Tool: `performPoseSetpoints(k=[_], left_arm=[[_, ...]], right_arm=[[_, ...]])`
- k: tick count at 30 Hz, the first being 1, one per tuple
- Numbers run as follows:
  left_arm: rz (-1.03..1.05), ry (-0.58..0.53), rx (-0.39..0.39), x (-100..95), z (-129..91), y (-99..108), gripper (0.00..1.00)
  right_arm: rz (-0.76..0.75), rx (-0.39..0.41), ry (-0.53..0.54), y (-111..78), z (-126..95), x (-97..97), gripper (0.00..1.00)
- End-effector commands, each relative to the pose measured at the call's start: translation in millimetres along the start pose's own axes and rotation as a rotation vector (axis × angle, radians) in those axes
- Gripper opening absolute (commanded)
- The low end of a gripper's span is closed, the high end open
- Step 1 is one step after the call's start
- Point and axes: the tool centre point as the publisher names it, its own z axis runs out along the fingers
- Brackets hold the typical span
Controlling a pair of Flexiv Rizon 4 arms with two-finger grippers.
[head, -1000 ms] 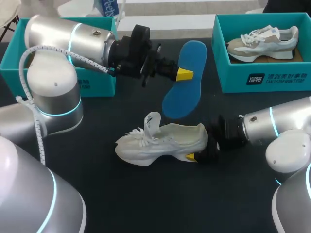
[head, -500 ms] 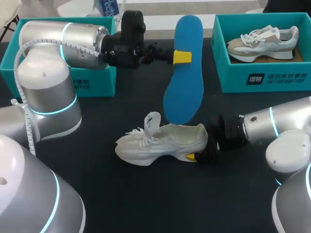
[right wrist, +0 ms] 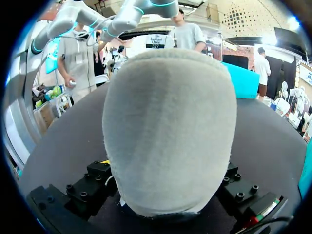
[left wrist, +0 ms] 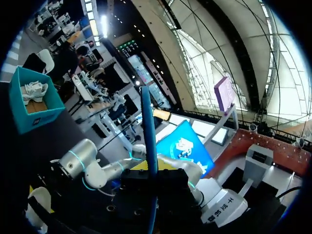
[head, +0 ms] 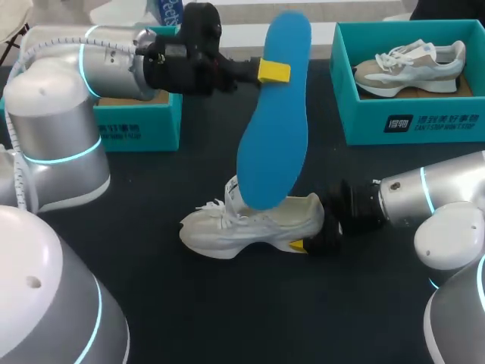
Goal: Take the shoe out of the shoebox, open the shoe tongue, remove and reinsert the insole, then place the shoe into the shoebox
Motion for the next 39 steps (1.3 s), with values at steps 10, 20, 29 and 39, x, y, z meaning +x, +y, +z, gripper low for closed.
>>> performPoseSetpoints(k=[10,20,29,39], left_arm=[[-0.071,0.072,0.057,-5.0,0.9,5.4,0.0],[0.019,-0.154,-0.005,10.6,10.9,11.5,0.0],[0.034,-0.253,0.016,24.7,4.9,12.7,0.0],[0.015,-0.227,0.023,41.7,-0.3,19.7,0.0]], right_arm=[[0.0,0.003,-0.001,-3.0,10.1,0.6,0.0],[0.0,0.003,-0.001,-3.0,10.1,0.6,0.0],[0.0,0.003,-0.001,-3.0,10.1,0.6,0.0],[0.0,0.003,-0.001,-3.0,10.1,0.6,0.0]])
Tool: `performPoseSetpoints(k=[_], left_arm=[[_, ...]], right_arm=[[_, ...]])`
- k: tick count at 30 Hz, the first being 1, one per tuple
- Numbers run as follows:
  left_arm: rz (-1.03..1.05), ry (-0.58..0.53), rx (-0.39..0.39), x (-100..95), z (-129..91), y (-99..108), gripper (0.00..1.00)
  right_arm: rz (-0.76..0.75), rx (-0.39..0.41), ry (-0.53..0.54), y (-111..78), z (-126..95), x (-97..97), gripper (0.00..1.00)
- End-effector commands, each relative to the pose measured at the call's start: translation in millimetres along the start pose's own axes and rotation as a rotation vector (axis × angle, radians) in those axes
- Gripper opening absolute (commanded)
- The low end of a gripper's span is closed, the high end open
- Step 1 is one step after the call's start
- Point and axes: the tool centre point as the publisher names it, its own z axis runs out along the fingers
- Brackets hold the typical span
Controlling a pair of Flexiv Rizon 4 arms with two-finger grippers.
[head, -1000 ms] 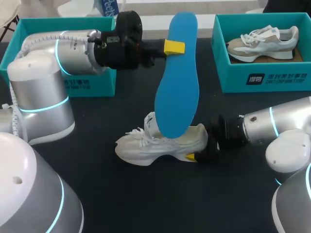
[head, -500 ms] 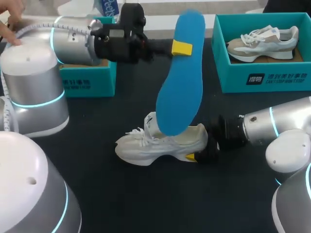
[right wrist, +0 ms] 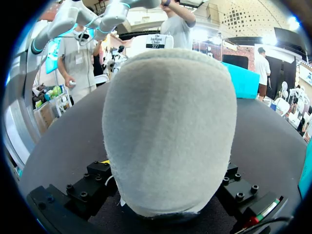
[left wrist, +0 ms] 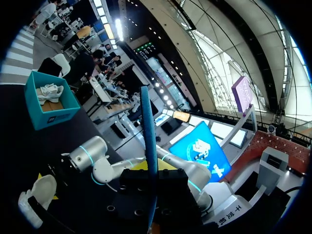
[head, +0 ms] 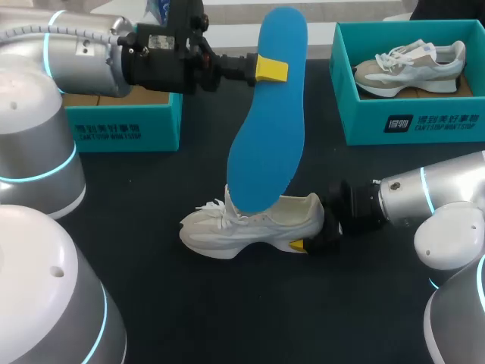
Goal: Take the shoe out of the shoebox, open the shoe tongue, remove and reinsert the insole, then place the shoe into the shoebox
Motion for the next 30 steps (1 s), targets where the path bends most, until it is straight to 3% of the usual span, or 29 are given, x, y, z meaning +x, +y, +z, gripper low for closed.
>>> performPoseSetpoints(k=[1,16,30], left_arm=[[-0.004,-0.006,0.016,11.2,-8.2,6.5,0.0],[-0.072,0.065,0.081,30.0,1.7,6.2,0.0],[-0.101,0.077,0.076,29.3,11.9,12.3,0.0]], right_arm=[[0.0,0.003,-0.001,-3.0,10.1,0.6,0.0],[0.0,0.003,-0.001,-3.0,10.1,0.6,0.0],[0.0,0.003,-0.001,-3.0,10.1,0.6,0.0]])
